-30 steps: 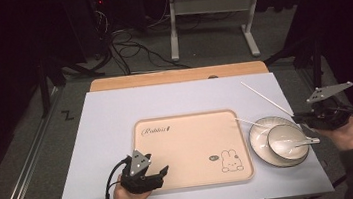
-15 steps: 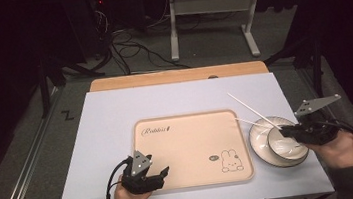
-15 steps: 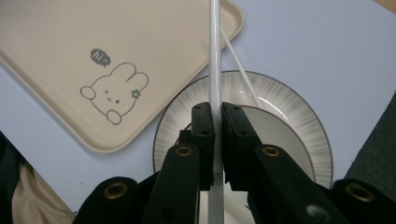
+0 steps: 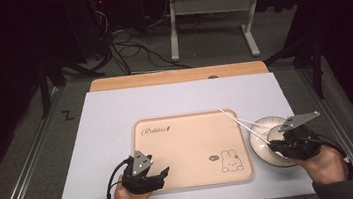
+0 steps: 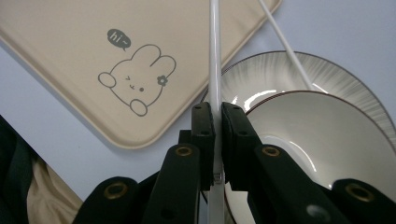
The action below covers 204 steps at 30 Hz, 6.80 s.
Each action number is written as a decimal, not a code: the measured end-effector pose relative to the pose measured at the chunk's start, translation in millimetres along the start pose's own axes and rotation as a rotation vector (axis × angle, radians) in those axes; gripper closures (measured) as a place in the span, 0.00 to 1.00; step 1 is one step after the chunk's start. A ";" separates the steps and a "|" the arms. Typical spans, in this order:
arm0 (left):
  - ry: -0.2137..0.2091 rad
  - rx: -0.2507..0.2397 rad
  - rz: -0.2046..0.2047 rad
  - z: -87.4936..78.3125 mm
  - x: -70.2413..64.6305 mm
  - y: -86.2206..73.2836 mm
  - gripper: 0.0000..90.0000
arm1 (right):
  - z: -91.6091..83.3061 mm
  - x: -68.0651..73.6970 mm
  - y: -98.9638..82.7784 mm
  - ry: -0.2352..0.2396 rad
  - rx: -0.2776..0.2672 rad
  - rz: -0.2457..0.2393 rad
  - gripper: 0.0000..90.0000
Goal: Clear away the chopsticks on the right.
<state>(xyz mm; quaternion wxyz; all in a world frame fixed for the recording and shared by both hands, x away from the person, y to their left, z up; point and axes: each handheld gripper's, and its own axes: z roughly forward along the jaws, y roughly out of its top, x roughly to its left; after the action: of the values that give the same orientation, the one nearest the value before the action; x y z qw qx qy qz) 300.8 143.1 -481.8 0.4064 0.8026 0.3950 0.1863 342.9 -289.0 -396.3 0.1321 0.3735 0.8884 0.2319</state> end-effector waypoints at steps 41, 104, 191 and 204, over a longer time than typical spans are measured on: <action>0.020 -0.003 -0.008 -2.1 1.3 0.7 0.33 | 92.9 35.1 30.1 -0.055 0.103 0.123 0.94; 0.012 0.010 0.003 0.9 -1.4 0.2 0.33 | 105.2 35.4 37.2 -0.060 0.055 0.124 0.67; 0.014 0.015 0.007 7.6 -6.6 -1.2 0.34 | 12.5 -109.3 -3.4 -0.134 0.005 0.148 0.79; 0.011 0.020 0.009 8.4 -7.0 -1.3 0.33 | 23.9 -128.4 -12.2 -0.115 0.075 0.151 0.79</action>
<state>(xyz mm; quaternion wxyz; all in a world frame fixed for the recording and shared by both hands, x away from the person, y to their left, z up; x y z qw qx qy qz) 301.1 133.8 -487.7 0.3953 0.8073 0.3955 0.1884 433.4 -382.1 -415.2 0.1508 0.4569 0.8567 0.1858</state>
